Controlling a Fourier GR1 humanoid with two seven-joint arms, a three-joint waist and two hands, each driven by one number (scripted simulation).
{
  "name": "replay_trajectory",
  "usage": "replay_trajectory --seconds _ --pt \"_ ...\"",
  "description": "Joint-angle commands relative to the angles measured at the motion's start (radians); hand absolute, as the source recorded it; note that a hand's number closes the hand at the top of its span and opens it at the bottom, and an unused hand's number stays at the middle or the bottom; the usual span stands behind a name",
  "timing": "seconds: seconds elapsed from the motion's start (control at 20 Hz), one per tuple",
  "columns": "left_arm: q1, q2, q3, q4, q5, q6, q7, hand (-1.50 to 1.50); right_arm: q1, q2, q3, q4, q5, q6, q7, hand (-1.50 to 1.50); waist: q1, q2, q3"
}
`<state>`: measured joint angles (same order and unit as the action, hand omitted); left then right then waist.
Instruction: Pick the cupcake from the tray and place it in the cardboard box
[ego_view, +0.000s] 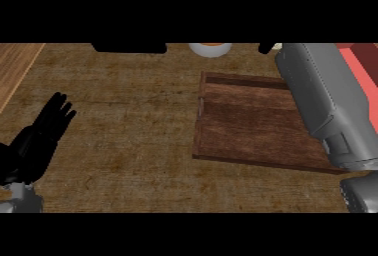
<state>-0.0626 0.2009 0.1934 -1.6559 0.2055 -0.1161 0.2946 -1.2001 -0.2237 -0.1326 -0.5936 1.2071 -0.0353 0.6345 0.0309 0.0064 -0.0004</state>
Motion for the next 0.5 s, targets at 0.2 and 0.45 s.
replay_trajectory --seconds 0.2,0.45 --pt "0.001 -0.013 0.009 0.047 -0.033 0.017 -0.056 0.0 -0.099 -0.047 0.004 -0.054 0.075 -0.067 0.184 1.5 -0.024 -0.004 0.0" --pt "0.024 0.013 0.029 -0.01 0.021 -0.017 0.008 0.0 -0.103 -0.139 -0.014 -0.041 0.09 -0.045 0.204 1.5 -0.02 -0.006 0.0"
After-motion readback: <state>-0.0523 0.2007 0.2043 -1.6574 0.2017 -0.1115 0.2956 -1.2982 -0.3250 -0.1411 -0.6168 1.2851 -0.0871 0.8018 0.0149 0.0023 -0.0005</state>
